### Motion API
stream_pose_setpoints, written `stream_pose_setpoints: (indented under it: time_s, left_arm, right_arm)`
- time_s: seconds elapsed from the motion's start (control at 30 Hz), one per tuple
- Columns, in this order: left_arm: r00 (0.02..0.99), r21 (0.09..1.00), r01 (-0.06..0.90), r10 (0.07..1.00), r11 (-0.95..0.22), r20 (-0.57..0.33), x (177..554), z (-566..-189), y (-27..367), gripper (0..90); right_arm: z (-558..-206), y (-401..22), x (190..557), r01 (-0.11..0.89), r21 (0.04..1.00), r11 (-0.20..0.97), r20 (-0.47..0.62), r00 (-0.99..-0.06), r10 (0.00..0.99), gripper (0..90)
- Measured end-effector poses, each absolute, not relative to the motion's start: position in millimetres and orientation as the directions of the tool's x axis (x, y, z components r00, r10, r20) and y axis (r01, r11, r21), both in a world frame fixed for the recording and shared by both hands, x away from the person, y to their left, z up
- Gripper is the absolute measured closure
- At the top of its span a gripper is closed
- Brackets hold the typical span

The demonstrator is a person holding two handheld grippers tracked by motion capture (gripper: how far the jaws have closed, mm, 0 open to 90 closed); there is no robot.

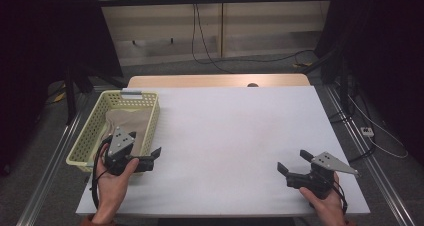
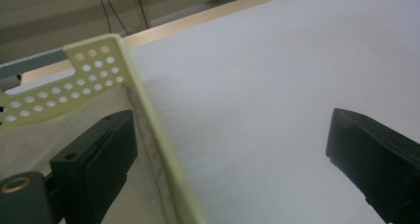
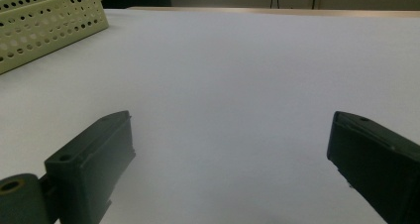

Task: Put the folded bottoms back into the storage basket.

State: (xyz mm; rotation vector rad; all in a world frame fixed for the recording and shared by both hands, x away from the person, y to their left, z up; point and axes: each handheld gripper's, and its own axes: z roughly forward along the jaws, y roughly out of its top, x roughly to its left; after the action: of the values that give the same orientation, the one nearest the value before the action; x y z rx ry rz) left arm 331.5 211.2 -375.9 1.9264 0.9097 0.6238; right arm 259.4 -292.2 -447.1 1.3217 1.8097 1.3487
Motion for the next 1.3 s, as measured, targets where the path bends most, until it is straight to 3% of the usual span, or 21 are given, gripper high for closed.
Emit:
stream_pose_setpoints:
  time_s: [0.57, 0.9, 1.3]
  left_arm:
    - [0.658, 0.870, 0.327, 0.750, -0.369, 0.070, 345.1, -378.3, 172.7, 5.5]
    - [0.689, 0.835, 0.334, 0.718, -0.437, 0.100, 353.4, -398.6, 146.6, 5.8]
    - [0.714, 0.827, 0.377, 0.700, -0.417, 0.028, 343.0, -424.9, 136.6, 5.5]
  right_arm:
    - [-446.5, -292.3, 258.7, 0.392, 0.920, 0.023, 0.143, -0.390, 0.910, 3.6]
    - [-446.5, -292.3, 258.7, 0.390, 0.921, 0.026, 0.140, -0.393, 0.909, 3.6]
    - [-446.6, -291.9, 258.6, 0.391, 0.920, 0.029, 0.139, -0.395, 0.908, 3.6]
